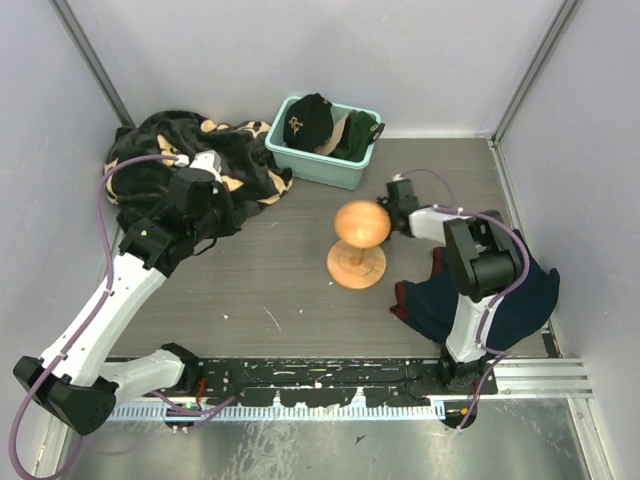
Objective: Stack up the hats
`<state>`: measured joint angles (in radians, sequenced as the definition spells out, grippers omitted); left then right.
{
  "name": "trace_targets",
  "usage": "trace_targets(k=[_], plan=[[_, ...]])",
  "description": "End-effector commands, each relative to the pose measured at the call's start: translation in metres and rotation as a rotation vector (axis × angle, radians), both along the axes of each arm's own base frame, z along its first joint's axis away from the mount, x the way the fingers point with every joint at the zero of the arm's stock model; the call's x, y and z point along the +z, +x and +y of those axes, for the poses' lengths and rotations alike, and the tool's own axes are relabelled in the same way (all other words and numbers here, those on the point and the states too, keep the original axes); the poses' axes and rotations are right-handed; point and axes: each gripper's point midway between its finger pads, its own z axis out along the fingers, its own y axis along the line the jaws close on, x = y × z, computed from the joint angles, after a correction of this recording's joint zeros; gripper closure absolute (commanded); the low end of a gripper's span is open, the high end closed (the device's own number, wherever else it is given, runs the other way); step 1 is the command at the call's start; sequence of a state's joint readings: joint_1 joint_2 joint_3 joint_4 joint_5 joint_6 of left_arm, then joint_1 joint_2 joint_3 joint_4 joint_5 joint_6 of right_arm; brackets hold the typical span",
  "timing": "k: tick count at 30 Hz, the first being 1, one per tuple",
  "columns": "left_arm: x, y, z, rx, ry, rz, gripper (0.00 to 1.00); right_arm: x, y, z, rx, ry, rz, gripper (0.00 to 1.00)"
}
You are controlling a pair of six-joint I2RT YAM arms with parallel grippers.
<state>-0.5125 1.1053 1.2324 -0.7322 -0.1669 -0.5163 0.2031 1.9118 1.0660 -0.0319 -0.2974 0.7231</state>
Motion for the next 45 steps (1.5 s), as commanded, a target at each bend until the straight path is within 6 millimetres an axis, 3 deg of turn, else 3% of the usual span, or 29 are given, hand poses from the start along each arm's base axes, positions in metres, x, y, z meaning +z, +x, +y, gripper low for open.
trace_targets(k=[1, 2, 5, 8, 10, 13, 20, 24, 28, 33, 40, 45], plan=[[0.006, 0.002, 0.002, -0.008, -0.018, -0.039, 0.97, 0.007, -0.049, 0.052, 0.053, 0.012, 0.079, 0.99], [0.006, 0.002, 0.002, -0.009, -0.02, -0.038, 0.97, 0.015, -0.047, 0.045, 0.028, -0.002, 0.056, 0.99], [0.005, -0.003, 0.0, -0.027, -0.031, -0.026, 0.97, 0.059, -0.031, -0.018, -0.083, -0.132, -0.058, 0.99], [-0.002, -0.008, 0.0, -0.037, -0.033, -0.013, 0.97, 0.11, -0.033, -0.073, -0.156, -0.346, -0.144, 0.99], [-0.005, -0.012, 0.0, -0.046, -0.037, -0.006, 0.97, 0.129, -0.054, -0.107, -0.223, -0.504, -0.115, 0.99], [-0.012, -0.015, -0.004, -0.064, -0.048, 0.019, 0.97, 0.135, -0.099, -0.144, -0.317, -0.64, -0.015, 0.99], [-0.012, -0.014, -0.024, -0.142, -0.095, 0.051, 0.97, 0.123, -0.197, -0.175, -0.652, -0.588, 0.21, 0.99], [-0.007, -0.018, -0.026, -0.178, -0.097, 0.047, 0.97, 0.125, -0.233, -0.19, -0.91, -0.595, 0.34, 0.99], [-0.007, -0.02, -0.021, -0.181, -0.104, 0.035, 0.96, 0.124, -0.236, -0.196, -1.054, -0.601, 0.392, 0.99], [-0.011, -0.025, -0.017, -0.191, -0.11, 0.056, 0.96, 0.088, -0.241, -0.209, -1.168, -0.565, 0.547, 0.99], [-0.007, -0.022, 0.0, -0.15, -0.082, 0.049, 0.96, 0.043, -0.213, -0.234, -1.216, -0.493, 0.617, 0.99], [-0.01, -0.019, 0.014, -0.096, -0.044, 0.047, 0.95, 0.018, -0.193, -0.241, -1.201, -0.507, 0.675, 0.99]])
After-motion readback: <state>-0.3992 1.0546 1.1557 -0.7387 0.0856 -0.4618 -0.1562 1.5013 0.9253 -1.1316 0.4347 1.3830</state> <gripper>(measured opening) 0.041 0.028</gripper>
